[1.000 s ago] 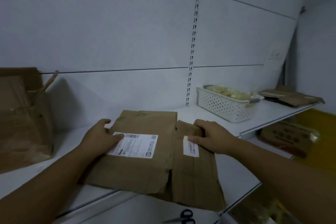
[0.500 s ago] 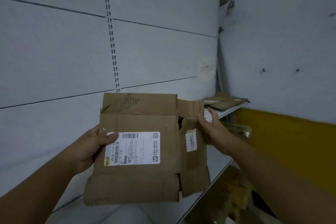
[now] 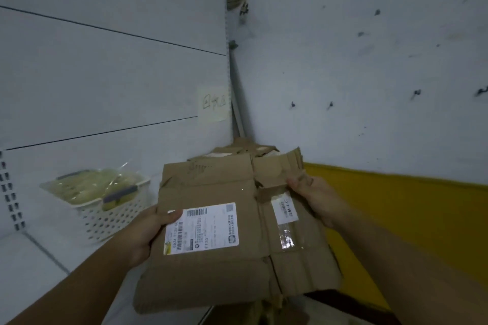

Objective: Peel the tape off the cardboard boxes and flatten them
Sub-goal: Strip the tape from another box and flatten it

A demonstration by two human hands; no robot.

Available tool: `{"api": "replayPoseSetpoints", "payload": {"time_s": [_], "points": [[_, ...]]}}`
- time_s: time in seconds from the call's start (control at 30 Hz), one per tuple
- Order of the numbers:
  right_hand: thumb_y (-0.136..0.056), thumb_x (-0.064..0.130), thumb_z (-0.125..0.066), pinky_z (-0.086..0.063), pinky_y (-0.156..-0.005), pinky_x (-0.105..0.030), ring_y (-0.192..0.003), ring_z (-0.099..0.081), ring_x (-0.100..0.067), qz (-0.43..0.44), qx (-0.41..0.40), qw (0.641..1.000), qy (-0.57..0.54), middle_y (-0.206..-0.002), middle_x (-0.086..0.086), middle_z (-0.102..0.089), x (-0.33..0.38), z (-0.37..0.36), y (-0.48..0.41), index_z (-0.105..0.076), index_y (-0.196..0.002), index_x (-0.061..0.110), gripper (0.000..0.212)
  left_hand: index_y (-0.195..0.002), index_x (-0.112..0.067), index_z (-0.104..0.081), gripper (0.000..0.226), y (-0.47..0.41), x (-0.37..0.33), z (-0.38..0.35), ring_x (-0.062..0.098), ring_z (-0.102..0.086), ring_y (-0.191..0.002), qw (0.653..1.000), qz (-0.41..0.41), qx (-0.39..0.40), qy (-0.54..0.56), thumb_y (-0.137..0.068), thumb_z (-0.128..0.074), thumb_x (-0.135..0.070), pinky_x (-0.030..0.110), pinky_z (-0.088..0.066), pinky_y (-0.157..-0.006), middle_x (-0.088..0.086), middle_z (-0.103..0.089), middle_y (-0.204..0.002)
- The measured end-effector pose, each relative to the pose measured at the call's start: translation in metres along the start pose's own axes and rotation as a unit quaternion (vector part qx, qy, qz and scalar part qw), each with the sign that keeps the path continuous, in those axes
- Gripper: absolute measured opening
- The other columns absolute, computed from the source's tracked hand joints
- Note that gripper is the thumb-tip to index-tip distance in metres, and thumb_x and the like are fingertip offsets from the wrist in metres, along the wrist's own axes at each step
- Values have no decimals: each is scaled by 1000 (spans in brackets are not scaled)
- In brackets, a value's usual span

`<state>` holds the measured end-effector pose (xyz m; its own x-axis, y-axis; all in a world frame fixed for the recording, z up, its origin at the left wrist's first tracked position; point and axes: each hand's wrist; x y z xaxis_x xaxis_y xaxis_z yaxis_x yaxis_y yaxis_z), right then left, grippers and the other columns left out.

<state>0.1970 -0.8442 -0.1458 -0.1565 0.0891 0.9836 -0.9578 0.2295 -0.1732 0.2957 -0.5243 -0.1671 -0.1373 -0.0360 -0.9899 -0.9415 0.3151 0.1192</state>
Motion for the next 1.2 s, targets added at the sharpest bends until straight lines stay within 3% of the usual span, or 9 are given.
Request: {"api": "replayPoseSetpoints", "payload": {"time_s": [0.1, 0.2, 0.3, 0.43, 0.6, 0.73, 0.87, 1.03, 1.2], "points": [[-63, 34, -77, -57, -73, -35, -92, -70, -24, -8, 9, 1000, -19, -104, -12, -70, -7, 26, -21, -56, -116, 11, 61, -110, -6, -59, 26, -46, -2, -19, 39, -70, -82, 1000, -16, 19, -7, -84, -63, -7, 48, -57, -69, 23, -72, -94], [-72, 11, -74, -58, -76, -34, -98, -67, -20, 1, -7, 1000, -6, -115, -7, -63, -8, 47, -40, -32, -134, 32, 78, -105, -6, -61, 21, -91, -2, -36, 36, -71, -76, 999, -36, 36, -15, -84, -63, -6, 43, -56, -65, 20, -73, -88], [-73, 16, -77, -58, -65, -25, -91, -66, -10, 7, -45, 995, 92, -109, 3, -60, -1, 65, -59, -19, -134, 48, 90, -103, -7, -62, 19, -140, -8, -57, 34, -71, -75, 997, -48, 60, -8, -84, -64, -7, 41, -56, -64, 18, -74, -86], [-69, 25, -81, -57, -65, -27, -96, -64, -19, 32, -127, 979, 157, -116, -4, -55, 2, 99, -83, -33, -124, 46, 76, -102, -8, -63, 21, -194, -14, -94, 34, -70, -77, 995, -53, 86, 1, -81, -68, -8, 41, -55, -65, 17, -74, -86], [-66, 36, -81, -55, -55, -23, -90, -61, -13, -72, -134, 948, 279, -107, 5, -52, -9, 139, -116, -47, -110, 25, 56, -99, -9, -63, 20, -241, -18, -125, 34, -69, -82, 993, -65, 97, -19, -80, -70, -9, 46, -55, -75, 18, -72, -92], [-73, 42, -74, -58, -60, -24, -79, -68, -13, -116, -95, 929, 337, -94, -2, -67, -16, 171, -151, -63, -86, 16, 30, -97, -10, -63, 17, -268, -25, -147, 32, -71, -75, 990, -77, 109, -35, -81, -68, -7, 38, -54, -65, 17, -74, -88], [-77, 30, -74, -58, -72, -29, -93, -67, -18, -44, -62, 970, 230, -106, -3, -68, -27, 201, -193, -62, -109, 11, 39, -99, -7, -60, 18, -291, -38, -167, 36, -68, -87, 993, -88, 69, -24, -83, -67, -7, 49, -54, -79, 21, -70, -98], [-80, 20, -72, -52, -65, -33, -82, -64, -23, 79, -186, 972, 123, -88, -7, -64, -30, 222, -266, -51, -88, 11, 23, -97, -13, -60, 13, -319, -64, -198, 27, -71, -62, 997, -74, 30, -7, -85, -64, -8, 34, -55, -50, 12, -74, -74], [-73, 29, -78, -52, -63, -32, -87, -63, -21, 25, -204, 976, 64, -106, -6, -60, -35, 212, -343, -37, -127, 19, 69, -99, -12, -59, 16, -338, -63, -202, 31, -69, -73, 996, -76, -40, 12, -85, -63, -5, 38, -54, -61, 17, -72, -86]]}}
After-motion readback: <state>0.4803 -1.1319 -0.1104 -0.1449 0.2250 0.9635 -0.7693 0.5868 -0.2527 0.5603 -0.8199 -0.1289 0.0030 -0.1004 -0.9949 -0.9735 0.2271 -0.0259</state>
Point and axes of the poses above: each hand's wrist, its own y-axis away from the middle knuckle, its own z-axis out of the back of the hand, x = y × z
